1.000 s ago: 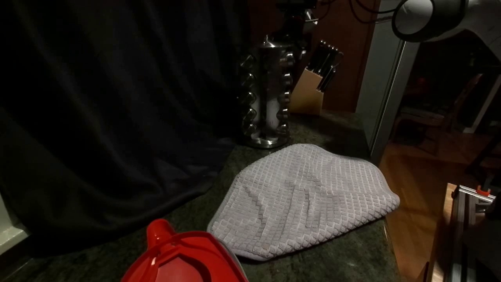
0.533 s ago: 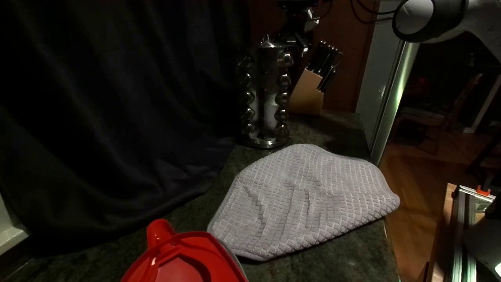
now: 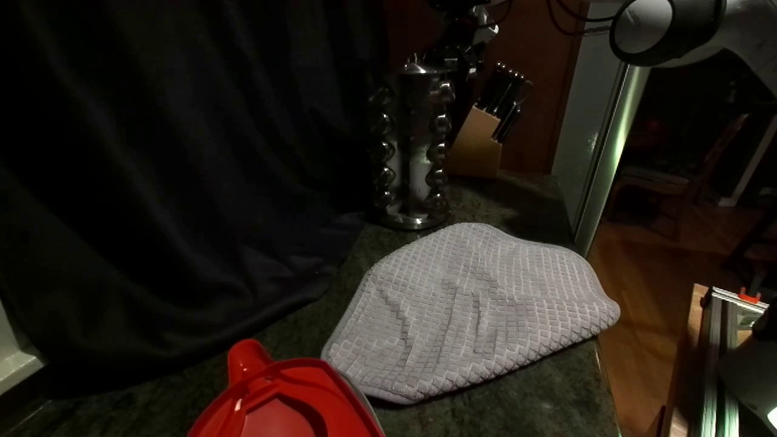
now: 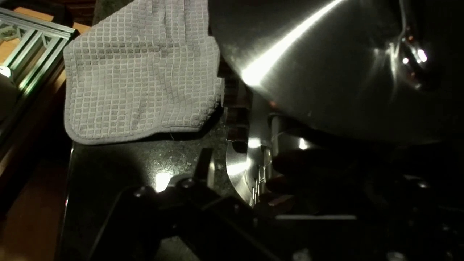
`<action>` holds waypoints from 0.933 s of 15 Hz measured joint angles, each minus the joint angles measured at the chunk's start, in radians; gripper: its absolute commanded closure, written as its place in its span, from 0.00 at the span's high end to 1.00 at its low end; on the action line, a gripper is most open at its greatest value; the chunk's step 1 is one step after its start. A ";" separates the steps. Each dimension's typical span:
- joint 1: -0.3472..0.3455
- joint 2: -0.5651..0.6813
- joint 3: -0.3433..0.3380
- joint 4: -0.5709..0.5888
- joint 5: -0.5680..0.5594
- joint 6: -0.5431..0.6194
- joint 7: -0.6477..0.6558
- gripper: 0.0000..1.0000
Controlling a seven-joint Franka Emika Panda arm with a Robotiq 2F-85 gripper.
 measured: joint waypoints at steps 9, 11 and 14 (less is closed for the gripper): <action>-0.005 0.013 0.005 0.000 0.038 0.002 0.048 0.63; -0.004 0.015 0.008 0.000 0.042 0.003 0.049 0.45; -0.002 0.017 0.010 0.000 0.051 0.011 0.053 0.25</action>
